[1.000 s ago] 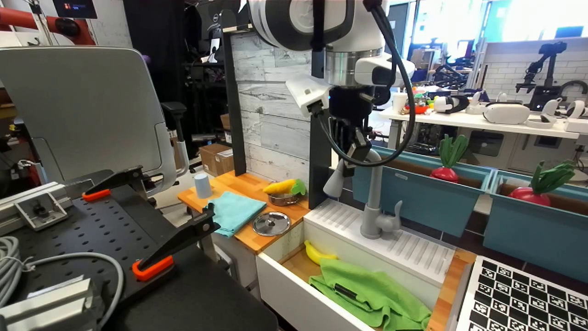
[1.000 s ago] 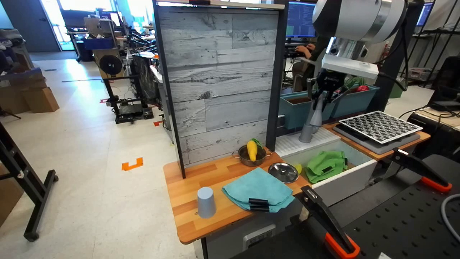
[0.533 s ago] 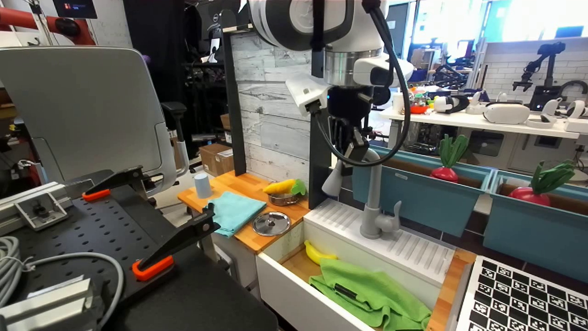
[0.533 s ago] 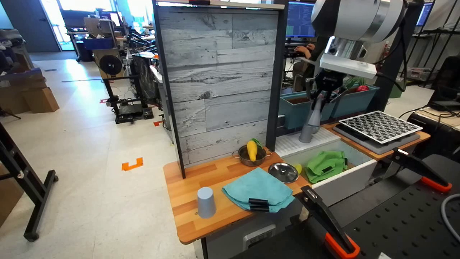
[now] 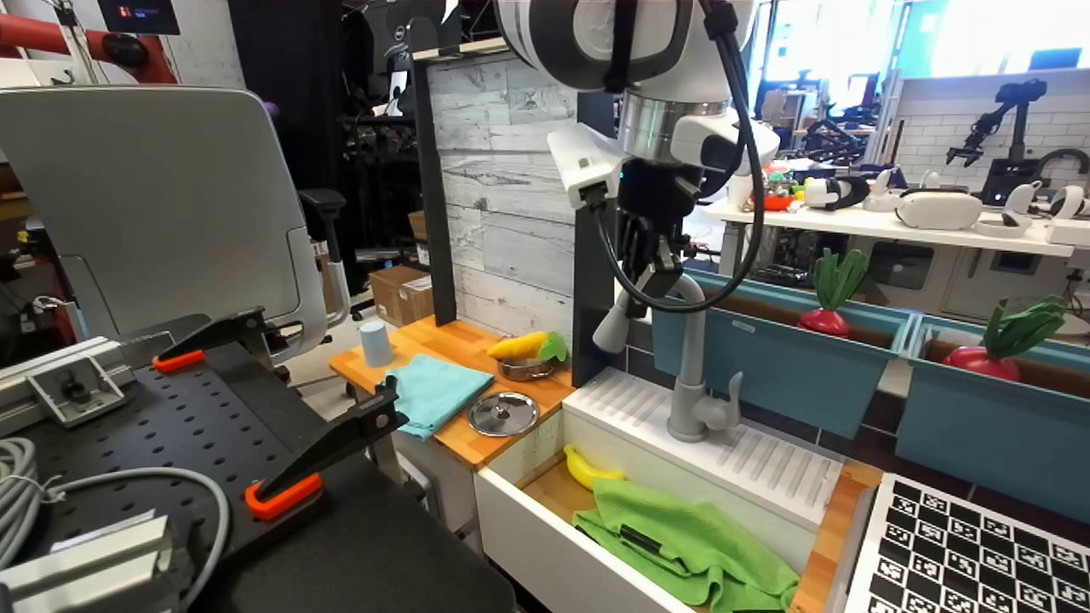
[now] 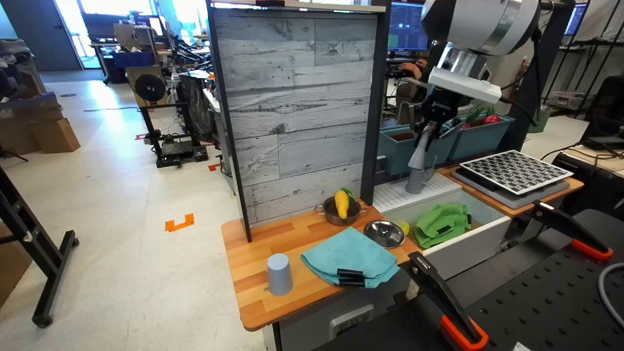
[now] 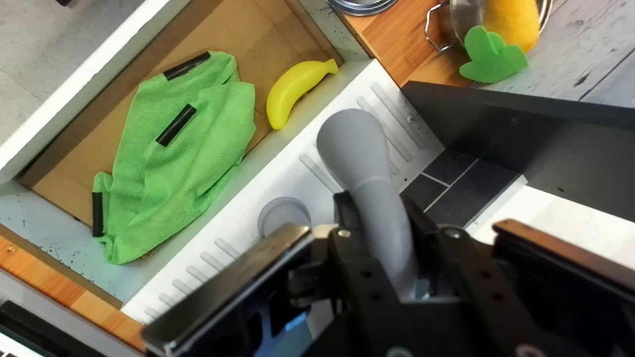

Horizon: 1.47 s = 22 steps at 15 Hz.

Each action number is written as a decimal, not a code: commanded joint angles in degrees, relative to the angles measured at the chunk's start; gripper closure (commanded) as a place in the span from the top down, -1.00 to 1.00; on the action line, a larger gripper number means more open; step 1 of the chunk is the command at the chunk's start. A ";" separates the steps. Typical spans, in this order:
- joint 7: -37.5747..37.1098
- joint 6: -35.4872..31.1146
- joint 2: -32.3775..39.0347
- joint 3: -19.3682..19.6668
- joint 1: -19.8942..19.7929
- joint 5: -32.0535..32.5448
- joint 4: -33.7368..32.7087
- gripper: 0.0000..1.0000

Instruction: Move the tap nozzle to the left

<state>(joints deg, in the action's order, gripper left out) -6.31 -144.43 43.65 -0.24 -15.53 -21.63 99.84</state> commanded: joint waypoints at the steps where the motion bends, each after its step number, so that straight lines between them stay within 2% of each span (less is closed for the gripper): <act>1: -0.35 6.26 0.65 -3.41 -0.60 -3.66 -4.36 -0.87; 5: -2.57 10.19 1.99 -3.01 0.12 -3.39 -8.05 -0.87; 6: -3.12 10.93 2.14 -2.93 0.27 -3.40 -8.56 0.00; 7: -3.52 11.25 2.24 -2.83 0.49 -3.34 -8.92 0.02; 8: -3.47 11.58 2.26 -3.27 0.73 -3.68 -9.42 0.13; 14: -4.43 14.30 2.79 -4.02 1.80 -4.89 -12.50 0.96; 15: -4.36 14.37 2.74 -4.00 1.65 -5.17 -12.67 0.90; 18: -4.31 13.75 2.26 -3.52 1.74 -5.03 -12.13 1.00; 22: -3.23 11.38 -0.60 -2.60 1.81 -4.32 -7.39 1.00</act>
<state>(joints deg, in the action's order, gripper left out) -10.44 -132.68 46.20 -3.03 -14.59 -24.55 88.37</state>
